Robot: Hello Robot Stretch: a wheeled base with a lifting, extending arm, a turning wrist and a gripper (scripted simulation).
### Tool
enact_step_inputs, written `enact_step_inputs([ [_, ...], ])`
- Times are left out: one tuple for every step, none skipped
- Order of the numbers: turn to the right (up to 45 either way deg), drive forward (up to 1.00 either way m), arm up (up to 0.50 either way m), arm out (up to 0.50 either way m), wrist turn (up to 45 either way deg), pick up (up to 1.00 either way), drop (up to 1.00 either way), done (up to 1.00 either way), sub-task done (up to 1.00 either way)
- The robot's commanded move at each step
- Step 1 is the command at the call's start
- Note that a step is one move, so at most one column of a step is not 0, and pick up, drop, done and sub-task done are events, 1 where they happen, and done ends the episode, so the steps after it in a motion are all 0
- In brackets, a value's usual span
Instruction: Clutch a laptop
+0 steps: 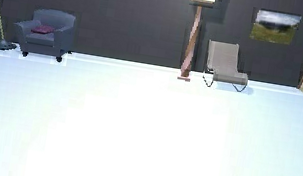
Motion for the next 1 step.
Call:
enact_step_inputs([
  [0.0, 0.00, 0.10, 0.00, 0.0, 0.00, 0.00, 0.00, 0.00],
])
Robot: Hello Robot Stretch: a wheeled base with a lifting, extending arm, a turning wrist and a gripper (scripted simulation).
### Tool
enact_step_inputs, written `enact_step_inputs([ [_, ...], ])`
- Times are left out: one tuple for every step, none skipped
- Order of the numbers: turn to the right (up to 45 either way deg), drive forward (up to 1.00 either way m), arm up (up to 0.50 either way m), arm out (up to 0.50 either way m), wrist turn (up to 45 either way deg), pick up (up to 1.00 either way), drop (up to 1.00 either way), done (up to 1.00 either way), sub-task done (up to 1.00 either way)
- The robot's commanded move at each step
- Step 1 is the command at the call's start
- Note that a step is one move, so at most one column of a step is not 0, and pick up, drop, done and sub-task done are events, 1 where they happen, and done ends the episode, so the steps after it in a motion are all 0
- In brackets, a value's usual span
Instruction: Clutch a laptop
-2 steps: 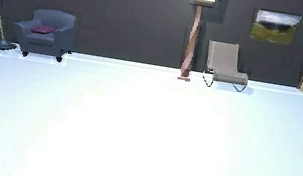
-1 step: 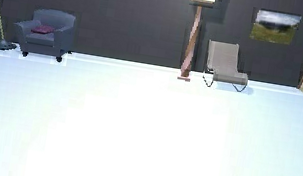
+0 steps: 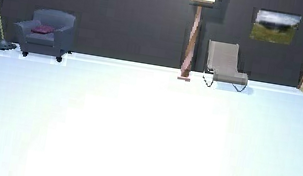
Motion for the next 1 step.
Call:
enact_step_inputs([
  [0.0, 0.00, 0.00, 0.00, 0.0, 0.00, 0.00, 1.00, 0.00],
])
